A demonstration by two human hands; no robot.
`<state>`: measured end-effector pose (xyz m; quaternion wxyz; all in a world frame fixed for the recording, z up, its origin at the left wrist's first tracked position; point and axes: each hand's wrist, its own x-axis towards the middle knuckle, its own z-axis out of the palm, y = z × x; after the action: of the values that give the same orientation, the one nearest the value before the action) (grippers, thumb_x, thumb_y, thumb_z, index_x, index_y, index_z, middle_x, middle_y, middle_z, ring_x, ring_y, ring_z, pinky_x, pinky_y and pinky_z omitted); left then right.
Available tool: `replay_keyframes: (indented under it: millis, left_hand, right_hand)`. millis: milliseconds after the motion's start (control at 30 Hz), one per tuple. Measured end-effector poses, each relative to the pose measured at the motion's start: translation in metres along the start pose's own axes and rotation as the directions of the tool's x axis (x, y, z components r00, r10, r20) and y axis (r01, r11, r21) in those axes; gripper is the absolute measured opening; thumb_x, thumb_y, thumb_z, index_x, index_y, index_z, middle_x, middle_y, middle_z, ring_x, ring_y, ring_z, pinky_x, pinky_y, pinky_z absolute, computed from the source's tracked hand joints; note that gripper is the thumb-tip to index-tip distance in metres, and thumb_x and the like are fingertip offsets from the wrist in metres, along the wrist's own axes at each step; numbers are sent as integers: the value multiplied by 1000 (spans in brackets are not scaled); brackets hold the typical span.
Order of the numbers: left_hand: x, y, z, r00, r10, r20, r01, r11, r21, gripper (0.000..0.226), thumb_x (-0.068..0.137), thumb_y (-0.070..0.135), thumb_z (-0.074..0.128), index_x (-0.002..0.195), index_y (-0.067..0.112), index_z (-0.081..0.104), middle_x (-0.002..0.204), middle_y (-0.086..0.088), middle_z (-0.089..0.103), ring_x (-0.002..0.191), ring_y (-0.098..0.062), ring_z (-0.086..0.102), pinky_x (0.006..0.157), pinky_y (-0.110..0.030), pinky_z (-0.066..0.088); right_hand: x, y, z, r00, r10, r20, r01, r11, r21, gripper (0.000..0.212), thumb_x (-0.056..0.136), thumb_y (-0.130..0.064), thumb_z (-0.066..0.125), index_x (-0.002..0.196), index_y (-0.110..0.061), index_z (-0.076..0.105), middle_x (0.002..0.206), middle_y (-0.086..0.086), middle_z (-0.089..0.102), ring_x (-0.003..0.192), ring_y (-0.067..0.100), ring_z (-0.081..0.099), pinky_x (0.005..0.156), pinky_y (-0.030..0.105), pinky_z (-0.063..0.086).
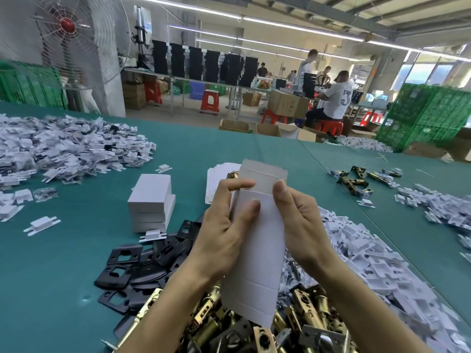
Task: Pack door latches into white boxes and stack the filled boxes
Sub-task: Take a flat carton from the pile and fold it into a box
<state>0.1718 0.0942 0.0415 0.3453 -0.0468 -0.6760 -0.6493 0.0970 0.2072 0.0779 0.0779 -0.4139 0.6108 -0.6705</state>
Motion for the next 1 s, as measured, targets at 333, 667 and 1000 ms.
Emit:
replay_keyframes:
  millis: [333, 667, 1000]
  left_hand:
    - [2, 7, -5, 994, -50, -98, 44, 997, -64, 13, 97, 38, 43, 96, 31, 54, 91, 2, 59, 77, -15, 57, 63, -31, 53]
    - [2, 10, -12, 976, -148, 161, 140, 988, 58, 36, 75, 56, 76, 86, 43, 44, 87, 16, 62, 78, -12, 69, 60, -27, 58]
    - [3, 10, -18, 985, -56, 162, 44, 996, 78, 20, 91, 44, 57, 91, 26, 48, 77, 12, 63, 66, 2, 59, 54, -13, 45]
  right_hand:
    - [-15, 2, -15, 995, 4, 95, -20, 986, 165, 30, 78, -34, 81, 100, -24, 62, 88, 2, 72, 73, 14, 69, 60, 28, 56]
    - [-12, -5, -36, 993, 50, 110, -47, 999, -25, 23, 73, -20, 73, 91, -10, 63, 84, 10, 70, 73, 21, 70, 65, 32, 61]
    - [-9, -11, -39, 988, 45, 148, -45, 999, -2, 54, 72, -15, 80, 118, -28, 54, 106, 2, 68, 89, 32, 67, 80, 44, 58]
